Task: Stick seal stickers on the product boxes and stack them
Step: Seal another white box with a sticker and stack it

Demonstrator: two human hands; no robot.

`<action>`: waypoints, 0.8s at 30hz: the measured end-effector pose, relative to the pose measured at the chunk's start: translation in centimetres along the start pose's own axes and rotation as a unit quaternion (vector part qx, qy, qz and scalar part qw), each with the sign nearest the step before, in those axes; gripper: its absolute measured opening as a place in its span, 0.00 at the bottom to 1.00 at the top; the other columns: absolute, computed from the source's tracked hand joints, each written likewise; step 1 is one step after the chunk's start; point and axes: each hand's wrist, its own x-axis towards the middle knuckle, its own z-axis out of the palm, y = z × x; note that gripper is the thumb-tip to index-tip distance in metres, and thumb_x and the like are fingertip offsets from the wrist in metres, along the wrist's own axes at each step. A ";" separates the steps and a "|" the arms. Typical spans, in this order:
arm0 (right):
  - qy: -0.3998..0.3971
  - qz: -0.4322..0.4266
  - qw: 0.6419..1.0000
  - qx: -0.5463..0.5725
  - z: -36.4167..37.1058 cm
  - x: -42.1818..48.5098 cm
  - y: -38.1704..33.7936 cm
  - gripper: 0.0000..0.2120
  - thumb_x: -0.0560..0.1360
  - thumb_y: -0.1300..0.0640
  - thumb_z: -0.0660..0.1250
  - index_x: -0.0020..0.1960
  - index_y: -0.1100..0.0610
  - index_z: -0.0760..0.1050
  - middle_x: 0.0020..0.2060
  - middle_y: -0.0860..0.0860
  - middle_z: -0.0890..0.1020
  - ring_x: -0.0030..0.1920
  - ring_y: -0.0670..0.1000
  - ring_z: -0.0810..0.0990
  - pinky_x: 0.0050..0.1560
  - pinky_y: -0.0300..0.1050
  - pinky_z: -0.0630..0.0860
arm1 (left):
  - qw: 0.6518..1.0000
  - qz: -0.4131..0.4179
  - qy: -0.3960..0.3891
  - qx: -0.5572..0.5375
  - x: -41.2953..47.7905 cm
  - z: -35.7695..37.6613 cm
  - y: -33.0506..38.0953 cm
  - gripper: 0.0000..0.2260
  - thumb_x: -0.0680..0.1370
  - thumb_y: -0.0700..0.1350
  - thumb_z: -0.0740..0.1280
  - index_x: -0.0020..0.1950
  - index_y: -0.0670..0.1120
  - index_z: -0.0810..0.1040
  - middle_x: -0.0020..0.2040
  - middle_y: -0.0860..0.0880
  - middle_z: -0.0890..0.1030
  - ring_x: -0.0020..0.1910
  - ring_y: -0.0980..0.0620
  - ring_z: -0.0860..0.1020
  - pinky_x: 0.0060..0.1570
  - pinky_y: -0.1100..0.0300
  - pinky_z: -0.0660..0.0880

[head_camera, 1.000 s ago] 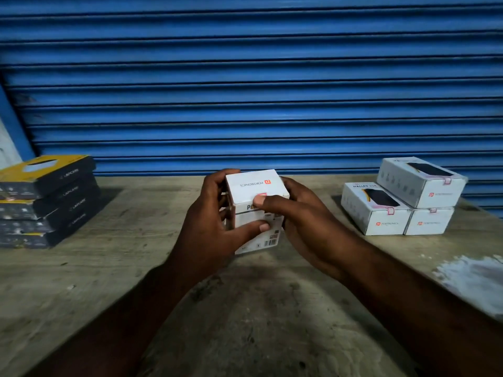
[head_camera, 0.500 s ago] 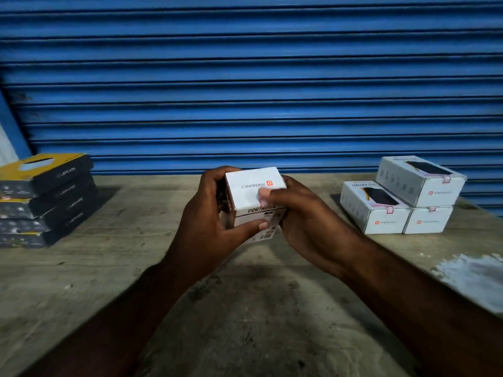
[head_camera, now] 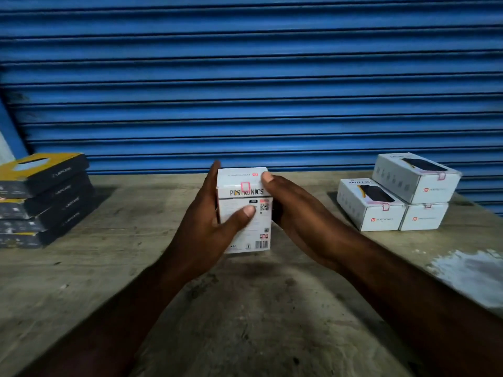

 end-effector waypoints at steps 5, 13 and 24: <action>-0.029 -0.042 0.993 -0.102 0.7 -0.5 -0.1 0.17 0.83 0.56 0.58 0.72 0.54 0.69 0.62 0.48 0.81 0.60 0.44 0.80 0.58 0.35 0.76 | 0.996 -0.036 0.070 -0.045 -0.2 0.2 0.5 0.34 0.75 0.59 0.64 0.79 0.53 0.59 0.53 0.73 0.78 0.55 0.75 0.76 0.55 0.75 0.70; 0.033 -0.084 0.983 -0.162 1.2 -0.7 0.2 0.15 0.82 0.48 0.60 0.66 0.49 0.75 0.56 0.44 0.84 0.56 0.42 0.82 0.60 0.45 0.78 | 0.991 0.032 0.062 0.111 -0.3 0.0 0.5 0.32 0.79 0.59 0.58 0.80 0.48 0.57 0.60 0.63 0.75 0.54 0.75 0.74 0.53 0.82 0.64; 0.044 -0.127 0.927 -0.349 0.8 -0.9 1.0 0.16 0.80 0.54 0.64 0.67 0.50 0.69 0.52 0.44 0.83 0.50 0.42 0.81 0.50 0.43 0.78 | 0.993 -0.092 0.029 -0.074 -0.1 -0.1 0.8 0.27 0.75 0.65 0.59 0.74 0.60 0.69 0.53 0.61 0.84 0.53 0.60 0.83 0.59 0.50 0.78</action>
